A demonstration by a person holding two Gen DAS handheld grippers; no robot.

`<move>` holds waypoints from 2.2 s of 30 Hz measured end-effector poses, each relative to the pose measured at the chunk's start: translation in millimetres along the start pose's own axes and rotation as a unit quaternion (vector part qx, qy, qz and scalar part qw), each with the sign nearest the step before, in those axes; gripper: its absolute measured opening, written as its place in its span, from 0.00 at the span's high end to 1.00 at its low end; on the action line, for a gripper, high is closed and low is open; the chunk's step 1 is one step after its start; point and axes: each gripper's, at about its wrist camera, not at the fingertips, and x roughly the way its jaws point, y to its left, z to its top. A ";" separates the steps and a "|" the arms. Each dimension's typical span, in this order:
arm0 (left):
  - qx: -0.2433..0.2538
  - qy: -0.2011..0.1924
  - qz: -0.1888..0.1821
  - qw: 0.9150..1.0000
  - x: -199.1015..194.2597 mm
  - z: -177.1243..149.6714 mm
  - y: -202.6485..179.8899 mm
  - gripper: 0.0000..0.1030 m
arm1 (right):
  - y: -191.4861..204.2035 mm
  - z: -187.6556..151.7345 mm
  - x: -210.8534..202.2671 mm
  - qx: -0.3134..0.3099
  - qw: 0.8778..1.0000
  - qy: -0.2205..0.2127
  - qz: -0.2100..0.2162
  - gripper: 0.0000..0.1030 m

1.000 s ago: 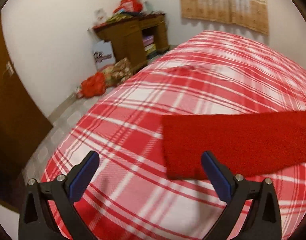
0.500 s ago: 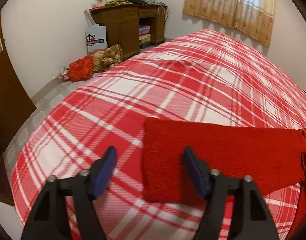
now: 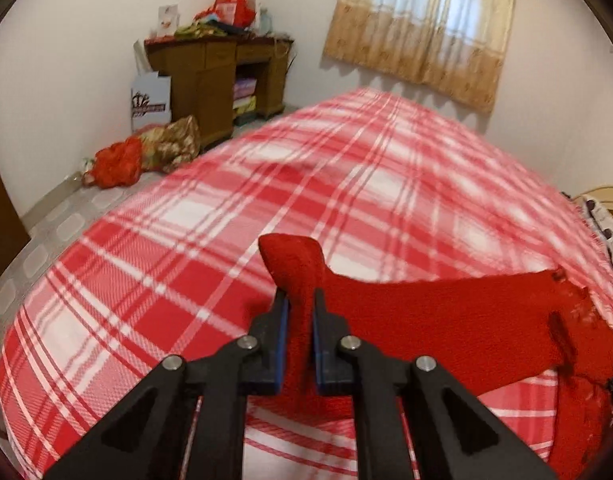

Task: Fold small clothes
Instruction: 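Grasp the other sleeve cuff with the left gripper, then lift the sleeve with the left gripper and fold it over the cardigan body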

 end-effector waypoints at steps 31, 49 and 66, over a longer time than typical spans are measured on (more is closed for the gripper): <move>0.055 -0.081 -0.191 0.977 -110.9 79.0 -196.7 0.89 | -45.8 -43.2 -103.5 0.072 0.994 -0.056 0.057 0.41; 0.095 -0.083 -0.267 0.955 -126.4 74.1 -312.8 0.90 | -51.2 -70.4 -103.3 0.083 0.993 -0.060 0.060 0.40; 0.189 -0.070 -0.300 0.932 -124.8 12.0 -435.2 0.90 | -64.6 -82.8 -90.9 0.136 0.985 -0.063 0.088 0.40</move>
